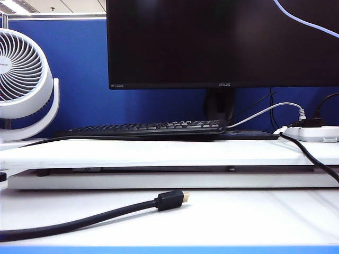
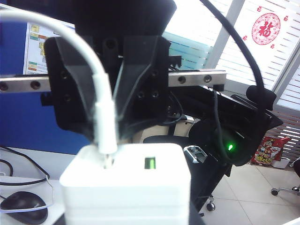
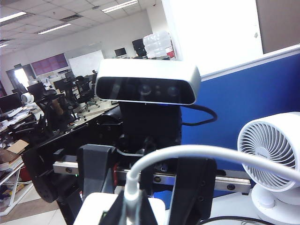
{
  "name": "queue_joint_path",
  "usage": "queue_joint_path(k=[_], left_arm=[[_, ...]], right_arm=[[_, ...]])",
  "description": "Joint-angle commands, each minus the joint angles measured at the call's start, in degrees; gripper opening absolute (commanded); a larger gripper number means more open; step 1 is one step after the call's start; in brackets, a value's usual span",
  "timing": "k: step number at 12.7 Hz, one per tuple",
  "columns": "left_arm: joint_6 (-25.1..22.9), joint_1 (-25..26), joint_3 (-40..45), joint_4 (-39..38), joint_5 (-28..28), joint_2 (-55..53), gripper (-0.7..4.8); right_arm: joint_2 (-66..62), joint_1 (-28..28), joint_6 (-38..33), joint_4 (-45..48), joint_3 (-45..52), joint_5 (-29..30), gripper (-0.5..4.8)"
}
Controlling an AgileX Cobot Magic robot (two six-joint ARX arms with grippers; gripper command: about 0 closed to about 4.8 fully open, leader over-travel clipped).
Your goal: Pick up the Type-C charging cable and the charging base, insert one end of the Type-C charger into the corresponding slot on the base, and finally place the plugged-in charger back on the table.
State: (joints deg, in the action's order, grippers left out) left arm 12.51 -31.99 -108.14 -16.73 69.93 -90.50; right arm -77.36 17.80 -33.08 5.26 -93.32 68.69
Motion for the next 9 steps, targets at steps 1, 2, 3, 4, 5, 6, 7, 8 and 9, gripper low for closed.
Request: queue_joint_path(k=[1,2,3,4,5,6,7,8,9], left_arm=[[-0.07,0.37,-0.39,2.27,1.31,0.55,-0.06],[-0.09,0.37,-0.39,2.27,1.31,0.55,-0.06],[-0.07,0.37,-0.39,2.27,1.25,0.55,-0.06],[-0.04,0.37,-0.39,2.25,1.22,0.55,-0.06],[0.04,0.37,-0.39,2.21,1.20,0.55,-0.06],[0.09,0.37,-0.39,1.42,0.72,0.55,-0.06],[-0.09,0.37,-0.39,1.42,0.48,0.55,-0.06],[-0.09,0.37,-0.37,1.40,-1.42,0.55,-0.06],[-1.09,0.37,-0.37,1.38,-1.73,0.55,-0.06]], right_arm=[[0.20,0.13,0.31,-0.98,-0.17,3.41,-0.02],[0.20,0.13,0.31,-1.20,-0.17,3.45,-0.02],[0.20,0.13,0.44,-2.43,-0.17,3.48,-0.02],[0.20,0.13,1.90,-4.24,-0.17,3.43,-0.02],[0.20,0.13,2.43,-4.98,-0.17,3.34,-0.02],[0.20,0.15,5.44,-6.78,-0.17,2.82,-0.03],[0.20,0.15,6.34,-6.99,-0.17,2.29,-0.03],[0.22,0.15,7.72,-7.04,-0.17,2.14,-0.03],[0.28,0.15,7.78,-7.78,-0.20,2.10,-0.03]])
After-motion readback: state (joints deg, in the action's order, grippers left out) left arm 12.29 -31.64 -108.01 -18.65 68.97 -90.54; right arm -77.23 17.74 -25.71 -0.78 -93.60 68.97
